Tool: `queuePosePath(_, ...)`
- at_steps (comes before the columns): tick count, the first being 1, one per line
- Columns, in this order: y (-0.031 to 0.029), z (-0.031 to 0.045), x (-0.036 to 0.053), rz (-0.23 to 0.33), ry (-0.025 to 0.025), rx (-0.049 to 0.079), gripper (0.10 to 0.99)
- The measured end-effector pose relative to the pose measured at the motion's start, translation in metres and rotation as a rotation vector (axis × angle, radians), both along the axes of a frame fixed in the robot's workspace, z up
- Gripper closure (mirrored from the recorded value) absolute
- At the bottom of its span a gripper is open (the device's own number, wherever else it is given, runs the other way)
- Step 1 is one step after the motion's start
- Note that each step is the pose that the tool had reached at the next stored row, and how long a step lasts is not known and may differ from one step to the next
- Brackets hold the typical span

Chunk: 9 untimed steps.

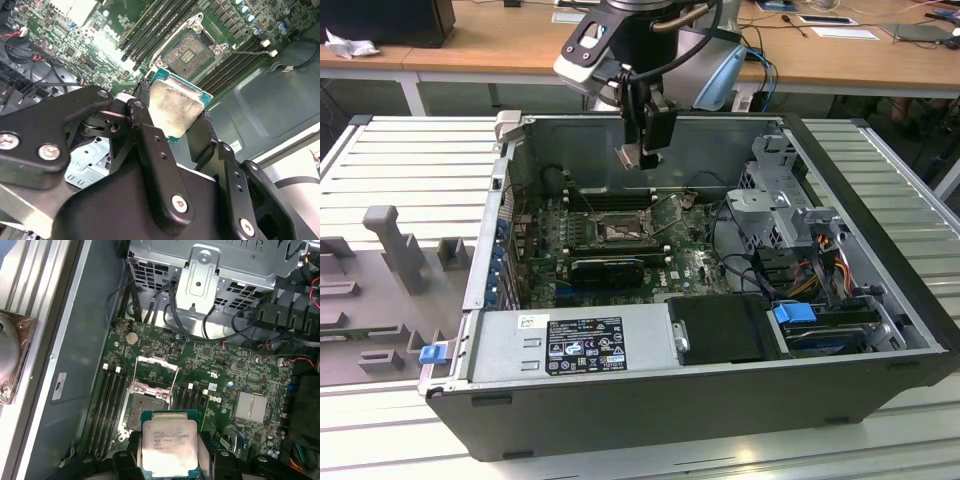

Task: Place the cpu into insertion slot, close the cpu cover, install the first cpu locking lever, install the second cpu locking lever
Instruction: 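Place the cpu into insertion slot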

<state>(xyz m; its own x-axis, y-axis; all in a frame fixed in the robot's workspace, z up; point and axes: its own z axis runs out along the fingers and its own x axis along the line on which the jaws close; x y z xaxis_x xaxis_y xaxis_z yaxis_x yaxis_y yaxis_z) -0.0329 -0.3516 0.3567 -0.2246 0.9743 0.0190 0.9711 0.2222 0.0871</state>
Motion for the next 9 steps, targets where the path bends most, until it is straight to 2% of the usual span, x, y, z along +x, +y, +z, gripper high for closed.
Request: queuePosePath(9,0.0,0.0,0.0001,-0.057,0.0,0.0,0.553)
